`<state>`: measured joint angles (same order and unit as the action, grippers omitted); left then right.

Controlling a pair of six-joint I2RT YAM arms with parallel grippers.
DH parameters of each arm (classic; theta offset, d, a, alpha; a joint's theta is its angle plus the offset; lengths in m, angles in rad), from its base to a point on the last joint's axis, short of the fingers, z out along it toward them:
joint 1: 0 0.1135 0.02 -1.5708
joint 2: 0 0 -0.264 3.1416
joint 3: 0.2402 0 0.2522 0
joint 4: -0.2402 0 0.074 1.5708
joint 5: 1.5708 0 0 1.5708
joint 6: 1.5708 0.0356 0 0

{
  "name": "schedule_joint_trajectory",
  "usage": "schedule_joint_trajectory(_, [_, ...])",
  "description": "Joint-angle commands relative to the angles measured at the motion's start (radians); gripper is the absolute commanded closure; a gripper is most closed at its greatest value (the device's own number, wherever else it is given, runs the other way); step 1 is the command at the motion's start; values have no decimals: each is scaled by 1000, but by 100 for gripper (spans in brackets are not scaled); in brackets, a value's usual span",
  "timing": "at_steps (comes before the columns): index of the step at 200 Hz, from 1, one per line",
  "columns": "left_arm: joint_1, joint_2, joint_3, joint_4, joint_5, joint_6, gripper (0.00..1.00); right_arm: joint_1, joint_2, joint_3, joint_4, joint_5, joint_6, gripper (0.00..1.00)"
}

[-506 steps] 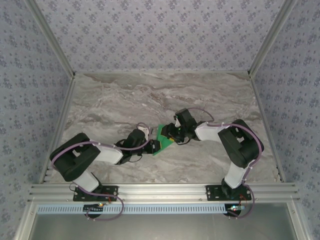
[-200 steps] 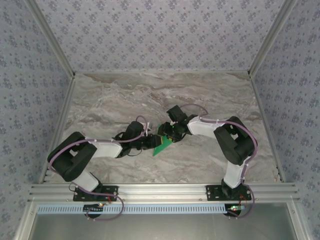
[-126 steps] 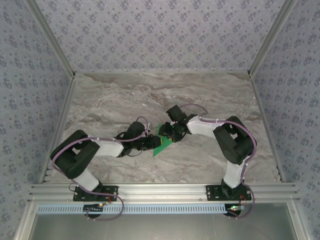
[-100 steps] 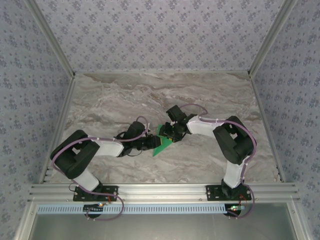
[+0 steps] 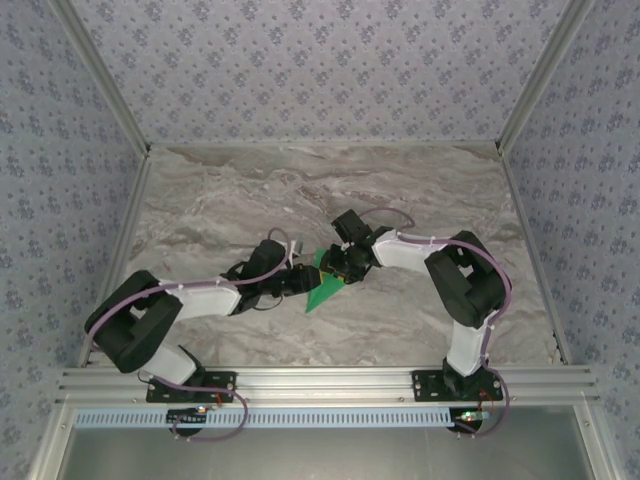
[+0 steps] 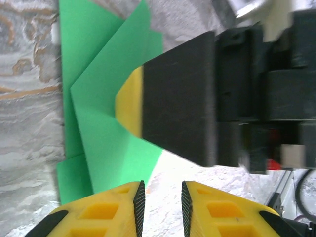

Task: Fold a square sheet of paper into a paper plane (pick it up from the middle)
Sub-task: Fourth fold the wing at the center of the table.

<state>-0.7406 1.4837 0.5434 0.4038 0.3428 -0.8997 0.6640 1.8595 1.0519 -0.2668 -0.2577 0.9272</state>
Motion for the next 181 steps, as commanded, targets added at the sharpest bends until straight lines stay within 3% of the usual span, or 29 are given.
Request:
schedule_joint_trajectory(1, [-3,-44,-16,-19,-27,8,71,3,147,-71,-120,129,9,56])
schedule_joint_trajectory(181, [-24,82,25,8,15,-14,77,5,184,-62,-123,123,24,51])
